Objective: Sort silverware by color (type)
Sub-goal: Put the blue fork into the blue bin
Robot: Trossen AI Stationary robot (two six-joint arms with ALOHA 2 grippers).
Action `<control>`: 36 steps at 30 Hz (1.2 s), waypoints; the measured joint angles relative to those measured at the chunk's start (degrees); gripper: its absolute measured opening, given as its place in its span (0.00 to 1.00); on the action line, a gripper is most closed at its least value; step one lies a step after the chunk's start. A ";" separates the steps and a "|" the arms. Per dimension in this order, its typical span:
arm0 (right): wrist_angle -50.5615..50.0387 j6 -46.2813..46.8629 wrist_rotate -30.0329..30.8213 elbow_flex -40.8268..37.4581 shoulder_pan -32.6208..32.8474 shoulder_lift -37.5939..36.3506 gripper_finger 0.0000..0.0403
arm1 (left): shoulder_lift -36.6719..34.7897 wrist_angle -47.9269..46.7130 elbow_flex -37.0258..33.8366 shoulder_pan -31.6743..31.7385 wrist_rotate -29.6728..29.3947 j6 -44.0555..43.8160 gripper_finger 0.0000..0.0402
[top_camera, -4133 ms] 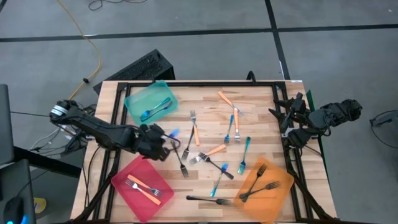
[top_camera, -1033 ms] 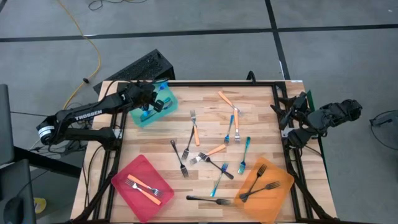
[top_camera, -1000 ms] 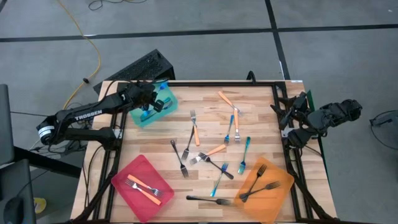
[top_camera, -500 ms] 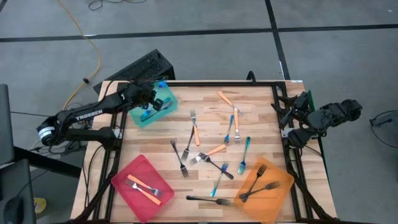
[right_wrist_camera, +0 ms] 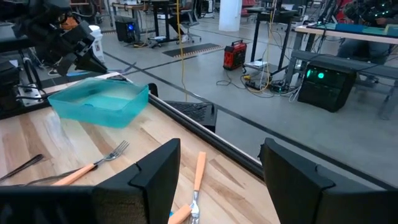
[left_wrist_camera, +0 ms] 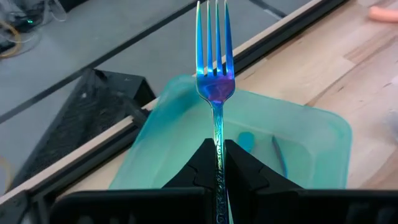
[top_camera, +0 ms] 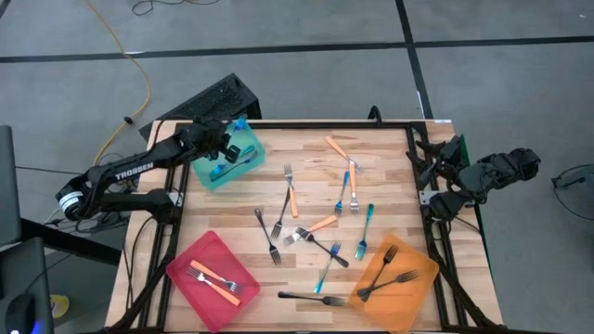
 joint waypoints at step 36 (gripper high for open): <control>0.02 -0.05 -0.19 0.01 0.00 0.00 0.60 | 2.71 6.70 -9.17 6.45 2.78 4.10 0.00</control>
